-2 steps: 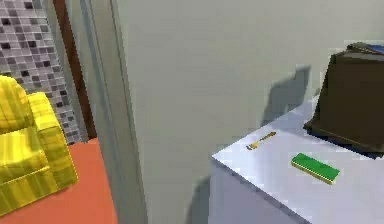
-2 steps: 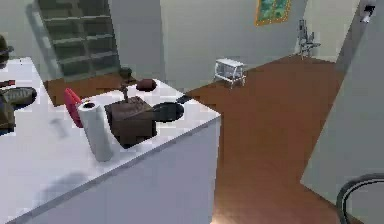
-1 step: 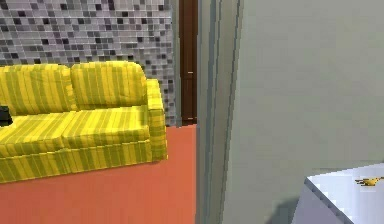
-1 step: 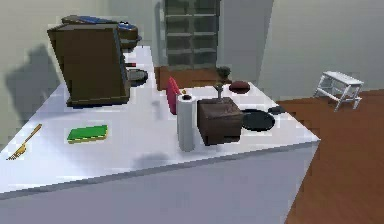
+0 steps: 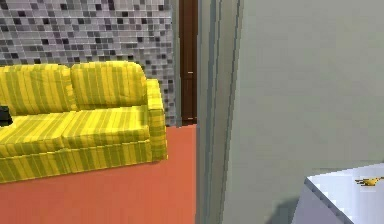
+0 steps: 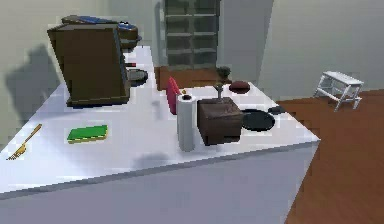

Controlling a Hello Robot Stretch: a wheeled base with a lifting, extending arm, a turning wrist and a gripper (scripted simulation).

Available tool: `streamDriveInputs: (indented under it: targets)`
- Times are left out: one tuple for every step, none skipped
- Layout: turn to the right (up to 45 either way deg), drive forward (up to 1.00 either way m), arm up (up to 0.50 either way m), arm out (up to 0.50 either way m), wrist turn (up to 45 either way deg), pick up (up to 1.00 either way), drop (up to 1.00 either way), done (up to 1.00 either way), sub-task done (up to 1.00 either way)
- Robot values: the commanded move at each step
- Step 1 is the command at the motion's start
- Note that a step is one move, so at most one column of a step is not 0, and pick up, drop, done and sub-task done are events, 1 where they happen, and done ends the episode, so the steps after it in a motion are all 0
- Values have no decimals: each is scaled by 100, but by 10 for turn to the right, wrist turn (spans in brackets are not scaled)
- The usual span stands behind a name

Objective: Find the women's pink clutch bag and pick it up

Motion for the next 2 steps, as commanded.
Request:
streamDriveInputs:
  targets:
    - [0, 0, 38, 0, 0, 0, 0, 0, 0]
    - [0, 0, 0, 48, 0, 0, 0, 0, 0]
